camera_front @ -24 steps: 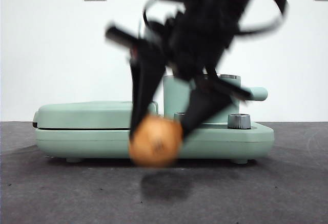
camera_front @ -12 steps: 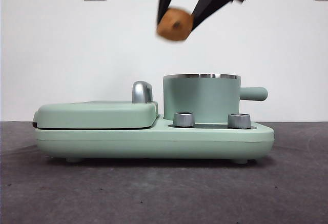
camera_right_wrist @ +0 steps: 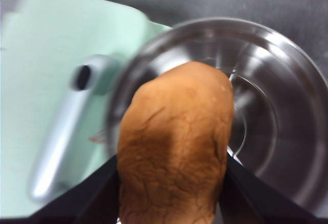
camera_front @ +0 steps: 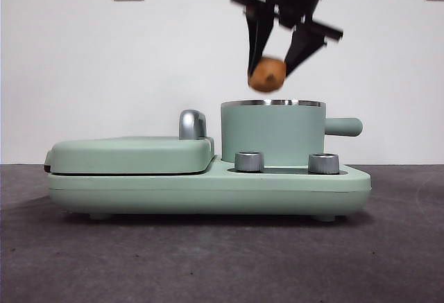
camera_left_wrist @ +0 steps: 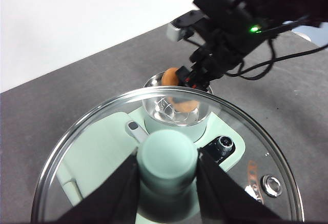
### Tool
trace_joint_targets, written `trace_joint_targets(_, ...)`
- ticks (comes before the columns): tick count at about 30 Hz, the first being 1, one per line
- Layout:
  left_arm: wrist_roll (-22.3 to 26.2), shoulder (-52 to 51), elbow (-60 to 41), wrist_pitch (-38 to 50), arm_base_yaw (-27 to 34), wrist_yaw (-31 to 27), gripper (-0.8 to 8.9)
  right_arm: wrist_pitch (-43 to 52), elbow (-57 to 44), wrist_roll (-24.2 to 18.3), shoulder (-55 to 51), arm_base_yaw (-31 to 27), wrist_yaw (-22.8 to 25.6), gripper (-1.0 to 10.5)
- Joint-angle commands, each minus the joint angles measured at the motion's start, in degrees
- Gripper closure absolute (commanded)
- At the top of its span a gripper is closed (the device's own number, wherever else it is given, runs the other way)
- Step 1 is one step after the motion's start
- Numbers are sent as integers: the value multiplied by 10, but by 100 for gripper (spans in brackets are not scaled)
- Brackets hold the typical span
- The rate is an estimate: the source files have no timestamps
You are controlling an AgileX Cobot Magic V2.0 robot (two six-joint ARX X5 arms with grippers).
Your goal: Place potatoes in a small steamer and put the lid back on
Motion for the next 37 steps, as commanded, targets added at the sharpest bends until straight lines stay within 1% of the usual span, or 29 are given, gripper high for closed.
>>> trace_joint_targets(1,0,7,12,21,-3,2,799,-1,20,-11,31,-7,-10,818)
trace_joint_targets(9,0,17,11,21,-3,2,799,-4,20,-12,64,-18,-15,815)
trace_joint_targets(11,0,20,11,21,-3,2,799,-4,20,-12,64,-18,-18,767)
trace_joint_targets(14,0,23,11,21,-3,2,799,-7,20,-12,64,-18,-24,639)
trace_joint_targets(17,0,26,11,22,-4,2,799,-4,20,-12,64,-18,-26,553)
trace_joint_targets(20,0,30,11,23,-7,2,799,-8,27,-12,62,-18,-27,550)
trace_joint_targets(22,0,35,11,25,-8,2,799,-30,40,-14,55,-21,-24,550)
trace_joint_targets(25,0,48,11,29,-10,2,799,-73,66,-30,31,-28,-20,550)
trace_joint_targets(27,0,61,11,30,-11,2,799,-101,68,-37,3,-29,2,550)
trace_joint_targets(28,0,68,11,31,-12,2,799,-119,68,-38,-14,-29,29,550)
trace_joint_targets(29,0,77,11,34,-14,2,799,-138,67,-38,-29,-28,65,550)
trace_joint_targets(31,0,94,10,47,-19,2,799,-170,63,-38,-59,-24,116,550)
trace_joint_targets(33,1,110,8,68,-22,2,799,-187,50,-38,-92,-21,133,551)
trace_joint_targets(37,2,141,-5,116,-30,2,799,-188,-17,-38,-182,-20,139,551)
